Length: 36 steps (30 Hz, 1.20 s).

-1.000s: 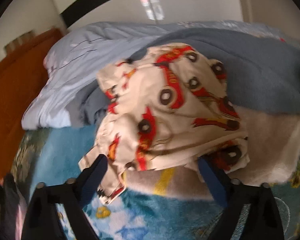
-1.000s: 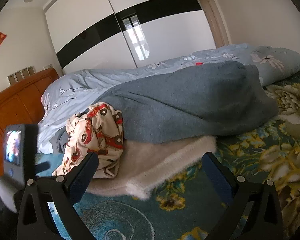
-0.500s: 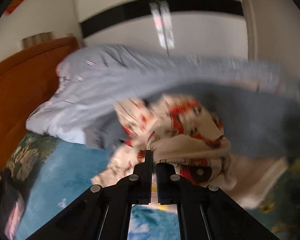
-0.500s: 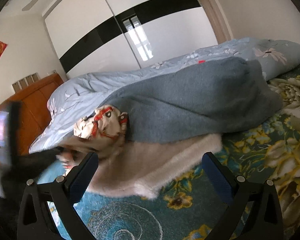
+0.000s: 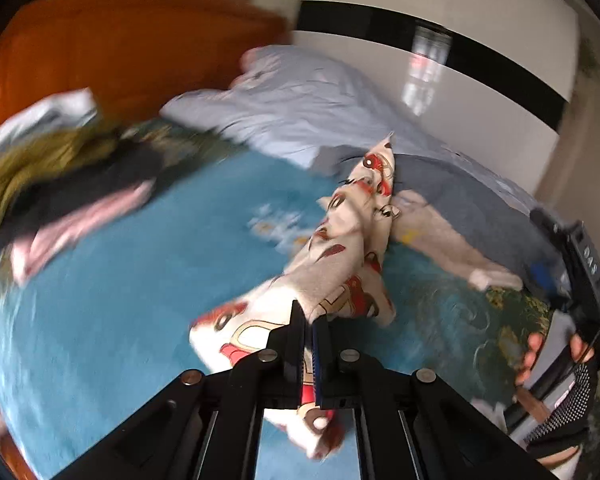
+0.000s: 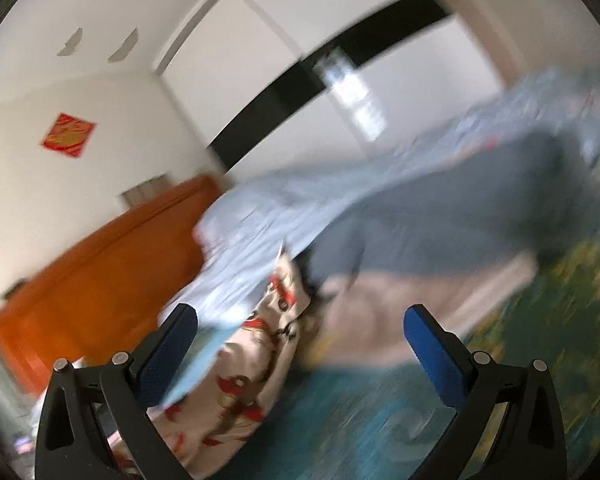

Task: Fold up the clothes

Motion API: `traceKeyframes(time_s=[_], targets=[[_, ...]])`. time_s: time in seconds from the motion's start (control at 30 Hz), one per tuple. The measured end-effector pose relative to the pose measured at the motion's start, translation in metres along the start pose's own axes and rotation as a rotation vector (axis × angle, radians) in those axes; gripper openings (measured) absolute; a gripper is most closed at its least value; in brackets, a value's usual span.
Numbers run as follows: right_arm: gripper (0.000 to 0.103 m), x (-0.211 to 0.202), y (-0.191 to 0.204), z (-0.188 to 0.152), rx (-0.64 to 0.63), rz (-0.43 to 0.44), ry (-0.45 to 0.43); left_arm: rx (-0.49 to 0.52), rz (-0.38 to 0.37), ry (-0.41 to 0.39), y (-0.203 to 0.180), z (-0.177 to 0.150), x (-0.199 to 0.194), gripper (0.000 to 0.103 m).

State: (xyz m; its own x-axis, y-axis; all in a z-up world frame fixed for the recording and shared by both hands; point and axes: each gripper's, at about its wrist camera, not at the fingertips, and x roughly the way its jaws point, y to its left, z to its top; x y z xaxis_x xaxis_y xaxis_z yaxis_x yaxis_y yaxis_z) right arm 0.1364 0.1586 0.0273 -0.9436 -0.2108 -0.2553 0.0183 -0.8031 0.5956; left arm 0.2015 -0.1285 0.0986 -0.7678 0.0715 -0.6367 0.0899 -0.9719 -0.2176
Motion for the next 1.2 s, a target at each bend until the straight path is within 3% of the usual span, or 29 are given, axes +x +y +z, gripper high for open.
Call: traceKeyframes(time_s=[0.17,0.3,0.4,0.53,0.6,0.67,0.73,0.77,0.8,0.9,0.97,1.03,1.1,1.2], targets=[[0.103,0.011,-0.002,-0.047,0.084,0.079,0.321,-0.073,-0.041,-0.006,0.021,-0.027,-0.035,0.003],[0.103,0.012,0.023,-0.049,0.011,0.113,0.405,-0.014,-0.137,0.029,0.003,-0.050,-0.053,0.003],[0.103,0.021,0.050,-0.039,-0.044,0.175,0.446,-0.006,-0.191,0.120,-0.015,-0.074,-0.042,0.003],[0.103,0.052,0.099,-0.034,-0.212,0.240,0.560,-0.027,-0.189,0.172,-0.019,-0.091,-0.026,0.003],[0.102,0.069,0.118,-0.043,-0.319,0.229,0.630,-0.067,-0.195,0.183,-0.014,-0.090,-0.024,0.004],[0.090,0.089,0.130,-0.058,-0.398,0.209,0.690,-0.096,-0.211,0.195,-0.006,-0.088,-0.027,0.007],[0.062,0.109,0.142,-0.073,-0.478,0.188,0.750,-0.118,-0.225,0.206,0.002,-0.086,-0.032,0.021],[0.059,0.119,0.148,-0.080,-0.518,0.177,0.779,-0.129,-0.234,0.215,0.007,-0.085,-0.035,0.044],[0.059,0.129,0.154,-0.088,-0.558,0.166,0.809,-0.143,-0.246,0.216,0.013,-0.085,-0.039,0.058],[0.056,0.162,0.163,-0.121,-0.640,0.106,0.893,-0.188,-0.234,0.184,0.036,-0.083,-0.053,0.059],[0.041,0.183,0.161,-0.144,-0.665,0.045,0.947,-0.218,-0.186,0.162,0.053,-0.081,-0.059,0.059],[0.018,0.198,0.152,-0.156,-0.647,-0.026,0.975,-0.284,-0.153,0.162,0.074,-0.081,-0.061,0.059],[0.007,0.204,0.141,-0.156,-0.585,-0.070,0.972,-0.345,-0.121,0.159,0.093,-0.081,-0.062,0.059],[0.004,0.195,0.130,-0.138,-0.539,-0.069,0.931,-0.368,-0.080,0.149,0.109,-0.082,-0.058,0.059]])
